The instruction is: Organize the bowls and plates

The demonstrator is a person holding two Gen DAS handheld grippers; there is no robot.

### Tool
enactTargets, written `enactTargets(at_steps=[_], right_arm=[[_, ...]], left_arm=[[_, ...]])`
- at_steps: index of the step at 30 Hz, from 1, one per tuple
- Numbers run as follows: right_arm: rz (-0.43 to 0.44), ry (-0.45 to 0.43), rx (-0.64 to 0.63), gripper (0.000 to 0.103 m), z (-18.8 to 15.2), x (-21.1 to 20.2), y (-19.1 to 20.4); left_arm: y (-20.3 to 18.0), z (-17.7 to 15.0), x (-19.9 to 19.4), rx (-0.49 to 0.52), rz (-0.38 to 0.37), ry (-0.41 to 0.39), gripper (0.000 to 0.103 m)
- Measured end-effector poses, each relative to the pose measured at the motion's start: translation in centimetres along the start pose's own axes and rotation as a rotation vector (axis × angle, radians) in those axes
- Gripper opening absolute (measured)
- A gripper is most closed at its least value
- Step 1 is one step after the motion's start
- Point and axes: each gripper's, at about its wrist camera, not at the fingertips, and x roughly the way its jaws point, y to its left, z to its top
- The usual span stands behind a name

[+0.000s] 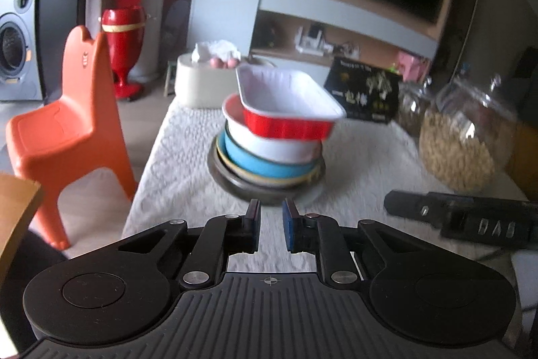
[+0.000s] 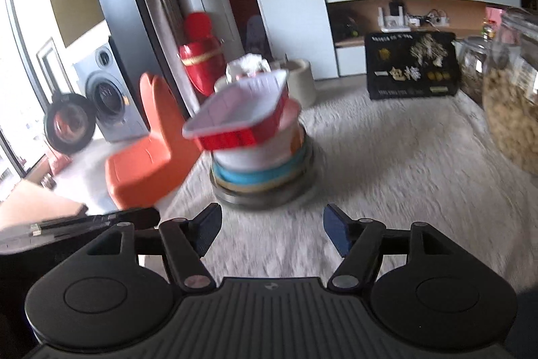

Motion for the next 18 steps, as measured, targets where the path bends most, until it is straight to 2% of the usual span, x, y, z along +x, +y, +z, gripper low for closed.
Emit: enactTargets(at_steps=[2,6,18], right_arm=[[-0.012,0.005,0.013,0.068,-0.9,-0.8,0.1],[-0.034,0.011,0.015,0.069,-2.1,-1.7,0.2],[-0.038,0.046,-0.014,0.070,-2.9,-1.3,1.2]], left_arm=[[-0.9,-0.5,-0.8,0.020,0.000,0.007,0.017],[-2.6,-1.3,-1.6,0.061,-0.052,0.030,0.017],[-2.8,-1.7,-2.2,0.066,0.008,0.046,0.017]])
